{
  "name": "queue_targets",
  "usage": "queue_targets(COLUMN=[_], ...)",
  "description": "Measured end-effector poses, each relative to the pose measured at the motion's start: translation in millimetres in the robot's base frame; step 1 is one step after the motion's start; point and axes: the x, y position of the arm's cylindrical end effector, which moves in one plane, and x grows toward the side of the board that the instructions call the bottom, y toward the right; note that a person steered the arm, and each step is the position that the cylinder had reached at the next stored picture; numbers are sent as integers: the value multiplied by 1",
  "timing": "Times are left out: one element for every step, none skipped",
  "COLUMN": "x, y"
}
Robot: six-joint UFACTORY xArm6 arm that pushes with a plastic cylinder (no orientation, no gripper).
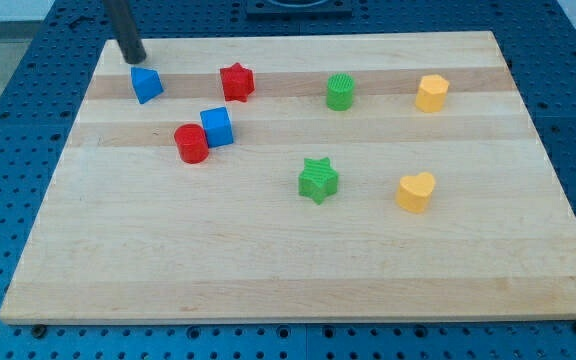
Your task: Slide the blue triangle slightly down
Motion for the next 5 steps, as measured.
queue_targets(x=[6,38,36,53,19], y=[6,21,18,17,5])
